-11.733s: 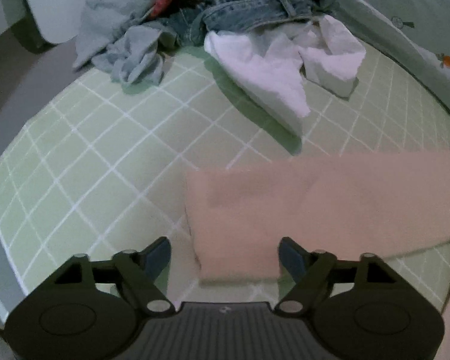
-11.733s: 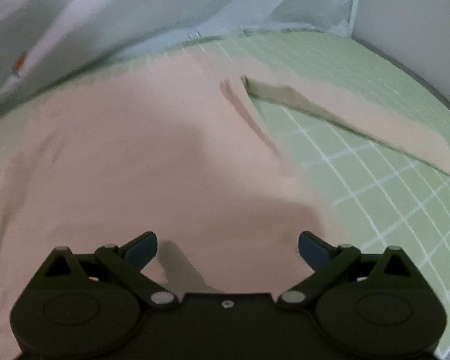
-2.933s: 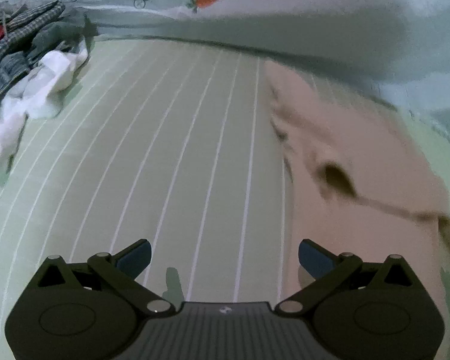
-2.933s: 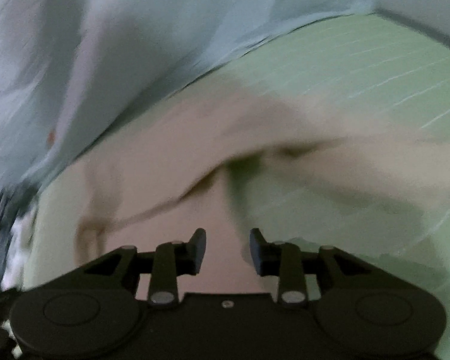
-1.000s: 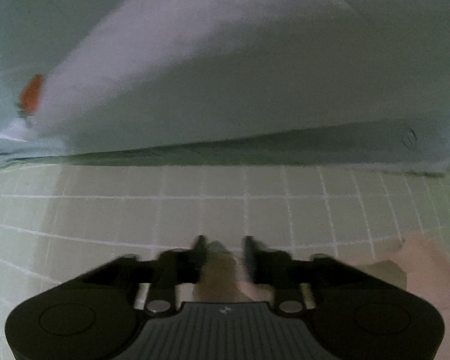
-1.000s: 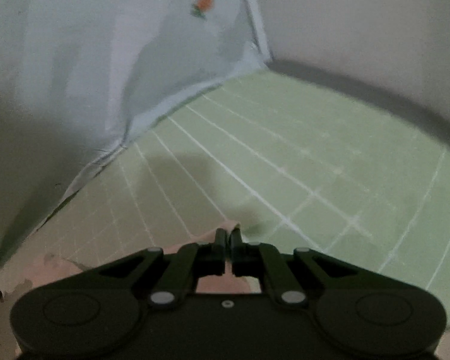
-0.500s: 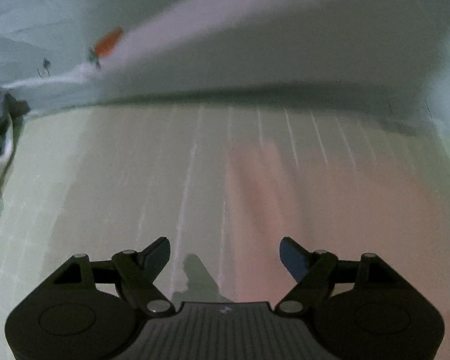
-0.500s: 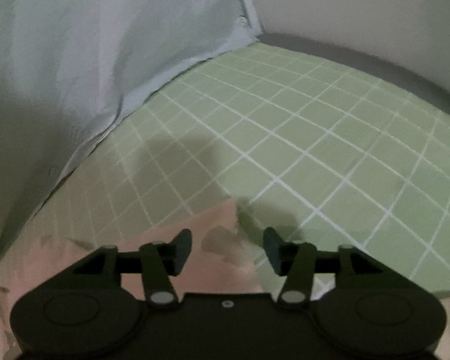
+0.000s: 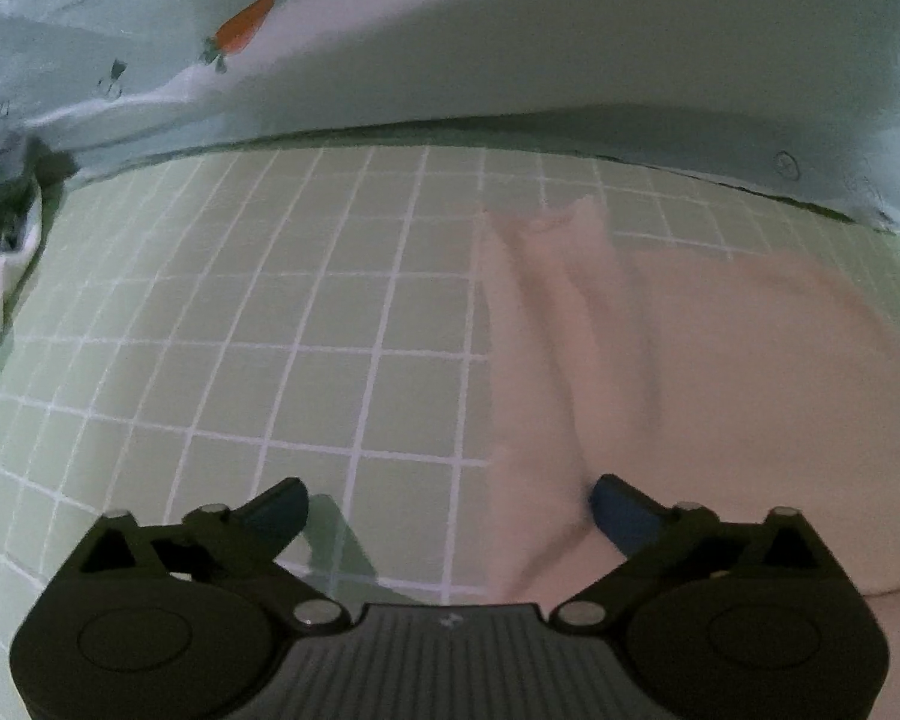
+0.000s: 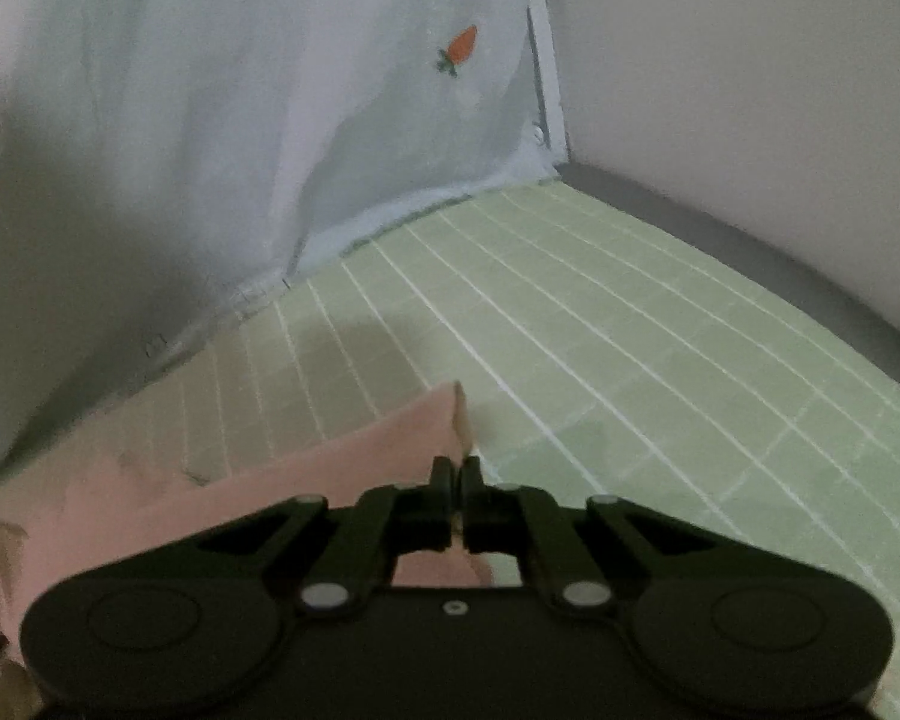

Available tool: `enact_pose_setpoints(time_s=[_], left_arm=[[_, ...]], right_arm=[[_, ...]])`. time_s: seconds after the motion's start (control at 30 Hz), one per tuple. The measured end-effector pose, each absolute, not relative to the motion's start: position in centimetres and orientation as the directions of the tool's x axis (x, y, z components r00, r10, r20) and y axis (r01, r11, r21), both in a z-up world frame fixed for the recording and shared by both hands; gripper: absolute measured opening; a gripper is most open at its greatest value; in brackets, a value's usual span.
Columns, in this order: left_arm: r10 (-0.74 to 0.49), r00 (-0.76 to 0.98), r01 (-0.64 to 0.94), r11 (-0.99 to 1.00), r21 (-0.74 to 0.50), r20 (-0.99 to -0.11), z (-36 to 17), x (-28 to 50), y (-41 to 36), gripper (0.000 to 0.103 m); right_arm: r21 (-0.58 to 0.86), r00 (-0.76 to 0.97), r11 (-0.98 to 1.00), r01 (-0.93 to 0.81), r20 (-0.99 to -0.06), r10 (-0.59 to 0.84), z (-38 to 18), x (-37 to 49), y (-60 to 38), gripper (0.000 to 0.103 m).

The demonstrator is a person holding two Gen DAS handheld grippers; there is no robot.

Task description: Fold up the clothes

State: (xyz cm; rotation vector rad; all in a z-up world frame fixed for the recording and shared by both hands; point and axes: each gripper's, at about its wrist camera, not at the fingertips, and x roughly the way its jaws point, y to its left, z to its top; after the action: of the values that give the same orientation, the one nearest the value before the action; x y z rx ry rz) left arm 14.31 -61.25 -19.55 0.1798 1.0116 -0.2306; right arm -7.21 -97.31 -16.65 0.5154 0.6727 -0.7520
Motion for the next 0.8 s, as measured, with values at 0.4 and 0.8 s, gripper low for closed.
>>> enact_pose_setpoints(time_s=[0.4,0.8], left_arm=[[-0.097,0.547,0.244,0.969,0.048,-0.831,-16.9,11.7,-59.0,0.102],[-0.141,0.532,0.266,0.964,0.007,-0.835,-15.0,2.7,-54.4,0.102]], right_arm=[[0.065,0.511,0.687,0.723,-0.719,-0.47,-17.3,-6.7,-94.0,0.003],[0.225,0.792,0.909,0.35,-0.59,-0.159,-12.0,-5.0,-82.2,0.003]])
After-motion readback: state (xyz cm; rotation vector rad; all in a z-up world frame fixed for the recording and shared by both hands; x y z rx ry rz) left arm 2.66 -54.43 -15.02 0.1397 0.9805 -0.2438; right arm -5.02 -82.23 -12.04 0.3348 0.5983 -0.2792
